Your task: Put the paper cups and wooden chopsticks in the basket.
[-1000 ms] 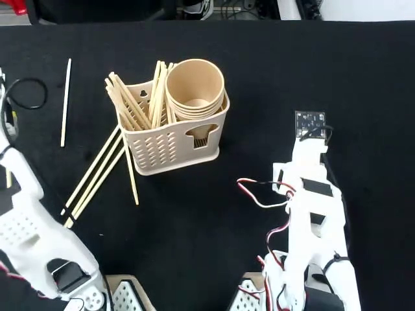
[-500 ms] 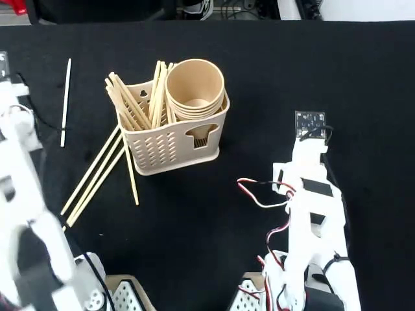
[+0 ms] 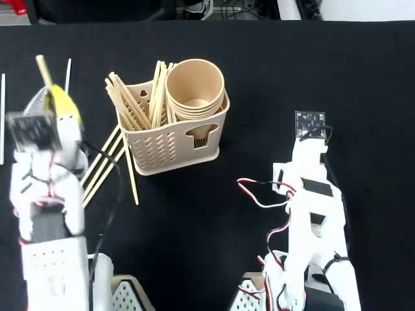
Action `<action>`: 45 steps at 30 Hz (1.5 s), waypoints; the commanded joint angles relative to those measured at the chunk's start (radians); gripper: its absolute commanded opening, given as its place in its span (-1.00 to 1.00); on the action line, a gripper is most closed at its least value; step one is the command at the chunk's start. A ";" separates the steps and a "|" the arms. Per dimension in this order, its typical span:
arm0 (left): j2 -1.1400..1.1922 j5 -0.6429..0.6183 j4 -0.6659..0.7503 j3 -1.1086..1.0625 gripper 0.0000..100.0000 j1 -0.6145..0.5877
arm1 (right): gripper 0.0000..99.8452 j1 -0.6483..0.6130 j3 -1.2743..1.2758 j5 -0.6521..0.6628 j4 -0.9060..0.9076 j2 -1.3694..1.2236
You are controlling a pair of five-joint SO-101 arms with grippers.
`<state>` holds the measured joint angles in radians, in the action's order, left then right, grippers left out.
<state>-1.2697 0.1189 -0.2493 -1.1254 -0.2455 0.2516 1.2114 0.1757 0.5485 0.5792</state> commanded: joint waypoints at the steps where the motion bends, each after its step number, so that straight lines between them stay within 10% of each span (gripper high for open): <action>1: -0.184 -0.006 0.175 -0.068 -0.94 0.104 | -0.96 -0.008 -0.002 0.012 -0.015 0.002; 18: -0.095 -0.344 0.233 0.105 -0.94 0.225 | -0.96 -0.008 -0.002 0.012 -0.015 0.002; 39: 0.207 -0.345 0.157 0.194 -0.89 0.242 | -0.96 -0.008 -0.002 0.012 -0.015 0.002; 45: 0.207 -0.328 -0.130 0.317 -0.64 0.229 | -0.96 -0.008 -0.002 0.012 -0.015 0.002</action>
<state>-1.0625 -0.2248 -0.2002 -0.9306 -0.0107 0.2516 1.2114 0.1757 0.5485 0.5792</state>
